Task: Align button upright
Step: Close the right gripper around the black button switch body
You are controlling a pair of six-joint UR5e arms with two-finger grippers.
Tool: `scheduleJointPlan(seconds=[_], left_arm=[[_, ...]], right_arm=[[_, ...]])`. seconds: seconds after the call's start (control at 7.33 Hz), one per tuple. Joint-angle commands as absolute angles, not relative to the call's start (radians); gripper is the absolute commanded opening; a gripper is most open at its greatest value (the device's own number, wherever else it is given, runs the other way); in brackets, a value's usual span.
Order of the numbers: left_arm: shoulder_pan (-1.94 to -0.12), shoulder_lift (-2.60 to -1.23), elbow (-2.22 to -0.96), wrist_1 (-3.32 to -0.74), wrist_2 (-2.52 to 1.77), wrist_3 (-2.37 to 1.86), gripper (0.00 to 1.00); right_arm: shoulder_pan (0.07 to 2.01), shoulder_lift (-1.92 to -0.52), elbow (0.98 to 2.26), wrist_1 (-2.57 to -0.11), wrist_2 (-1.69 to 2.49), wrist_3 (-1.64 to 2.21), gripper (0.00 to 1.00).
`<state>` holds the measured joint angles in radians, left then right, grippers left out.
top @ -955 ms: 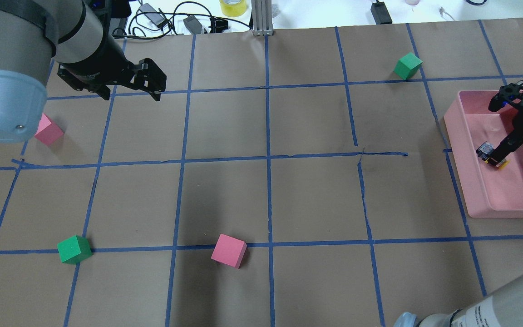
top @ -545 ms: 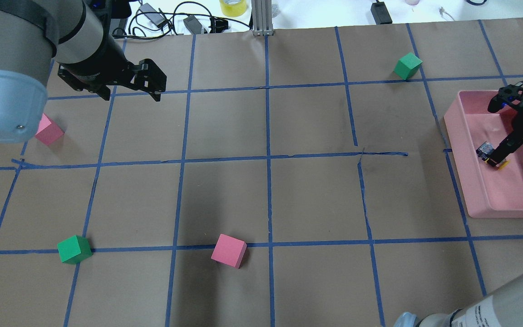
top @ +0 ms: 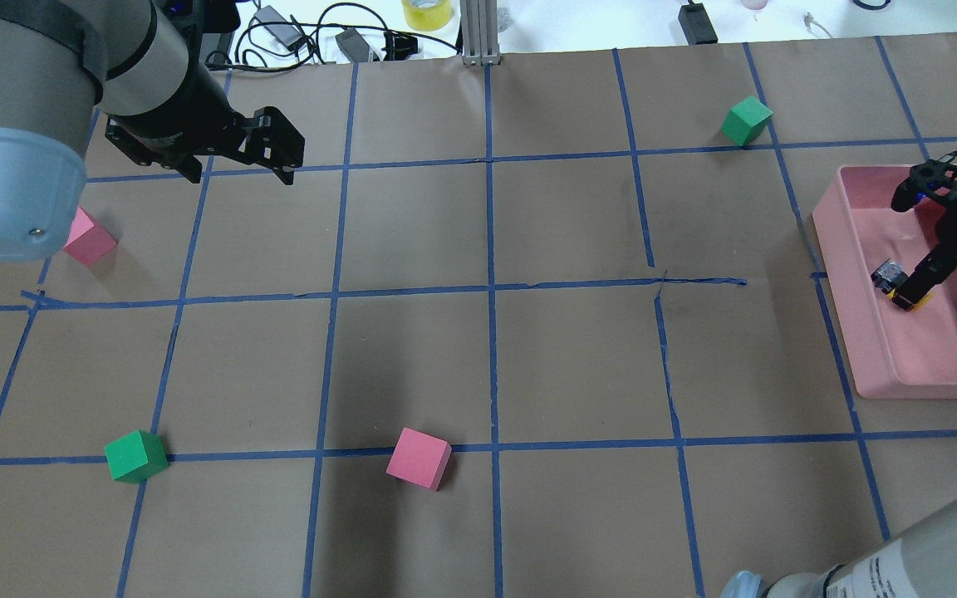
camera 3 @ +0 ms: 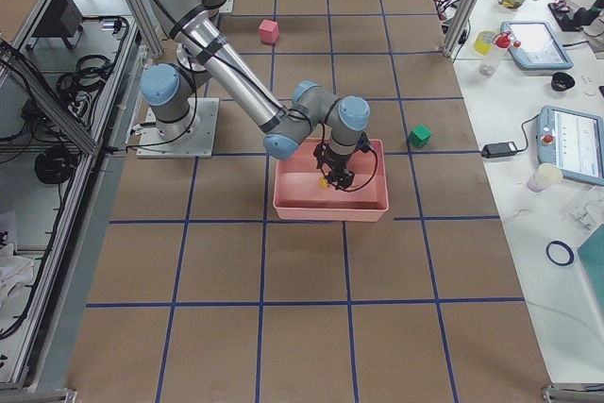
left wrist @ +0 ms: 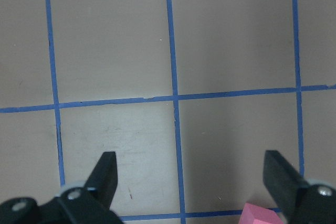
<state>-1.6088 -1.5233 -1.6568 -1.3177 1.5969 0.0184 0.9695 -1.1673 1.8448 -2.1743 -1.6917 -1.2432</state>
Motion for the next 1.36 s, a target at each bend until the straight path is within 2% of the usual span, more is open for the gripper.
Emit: scheduleJointPlan(seconds=[0.0,0.55,0.68,0.82,0.95,1.09,1.23], left_arm=[[-1.608,-1.523,-1.657,-1.318,1.597,0.018,1.0],[-1.608,-1.523,-1.657,-1.318,1.597,0.018,1.0],[-1.608,-1.523,-1.657,-1.318,1.598,0.018,1.0],[-1.608,-1.523,-1.657,-1.318,1.598,0.018,1.0],[-1.608,-1.523,-1.657,-1.316,1.598,0.018,1.0],[-1.608,-1.523,-1.657,-1.318,1.598,0.018,1.0],[-1.608,-1.523,-1.657,-1.318,1.598,0.018,1.0]], right_arm=[[0.969,-1.158,1.845,-2.174,-1.698,-1.247,1.0],[0.969,-1.143,1.845,-2.171,-1.697,-1.243,1.0],[0.969,-1.143,1.845,-2.169,-1.698,-1.241,0.85],[0.969,-1.143,1.845,-2.169,-1.698,-1.238,0.64],[0.969,-1.143,1.844,-2.169,-1.703,-1.238,0.28],[0.969,-1.144,1.844,-2.168,-1.754,-1.233,0.0],[0.969,-1.144,1.844,-2.166,-1.758,-1.23,0.0]])
